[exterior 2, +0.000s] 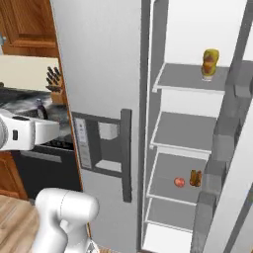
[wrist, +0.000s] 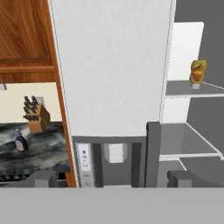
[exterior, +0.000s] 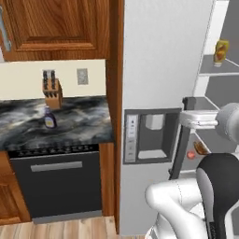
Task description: Place the condiment bottle and mustard from the counter to the top shelf of the fridge. If the existing items in the fridge are on the top shelf, move them to other shelves.
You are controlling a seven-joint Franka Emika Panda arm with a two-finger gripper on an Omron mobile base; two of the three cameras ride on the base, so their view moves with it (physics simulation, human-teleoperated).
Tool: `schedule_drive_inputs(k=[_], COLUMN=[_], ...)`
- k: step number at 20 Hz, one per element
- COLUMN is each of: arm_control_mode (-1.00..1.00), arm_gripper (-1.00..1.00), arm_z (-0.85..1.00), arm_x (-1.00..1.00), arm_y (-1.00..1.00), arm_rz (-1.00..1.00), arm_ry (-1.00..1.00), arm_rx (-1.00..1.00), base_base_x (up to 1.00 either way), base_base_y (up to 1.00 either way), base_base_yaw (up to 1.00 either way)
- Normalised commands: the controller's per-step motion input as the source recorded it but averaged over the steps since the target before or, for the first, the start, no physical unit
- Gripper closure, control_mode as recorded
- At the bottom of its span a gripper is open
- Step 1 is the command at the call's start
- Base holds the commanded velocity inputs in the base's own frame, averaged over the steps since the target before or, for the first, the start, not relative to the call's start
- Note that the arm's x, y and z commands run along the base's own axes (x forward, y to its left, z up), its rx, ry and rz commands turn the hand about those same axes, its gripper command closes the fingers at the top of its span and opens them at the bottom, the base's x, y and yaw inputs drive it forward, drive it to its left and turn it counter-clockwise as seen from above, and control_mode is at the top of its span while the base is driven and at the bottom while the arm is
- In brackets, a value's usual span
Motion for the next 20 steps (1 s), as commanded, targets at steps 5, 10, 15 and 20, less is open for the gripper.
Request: schedule_drive_inputs(k=[5,10,15,20], arm_control_mode=[1.00,1.00,1.00,1.00], arm_gripper=[-1.00,-1.00,-1.00,-1.00], arm_z=[0.00,0.00,0.00,0.00], arm_x=[0.00,0.00,0.00,0.00], arm_y=[0.00,0.00,0.00,0.00], arm_rz=[0.00,0.00,0.00,0.00], arm_ry=[0.00,0.00,0.00,0.00], arm_rx=[0.00,0.00,0.00,0.00], base_base_x=[0.66,0.83,0.29,0.01], base_base_y=[1.00,1.00,0.81,0.07], base_base_yaw=[0.12,0.07,0.00,0.00])
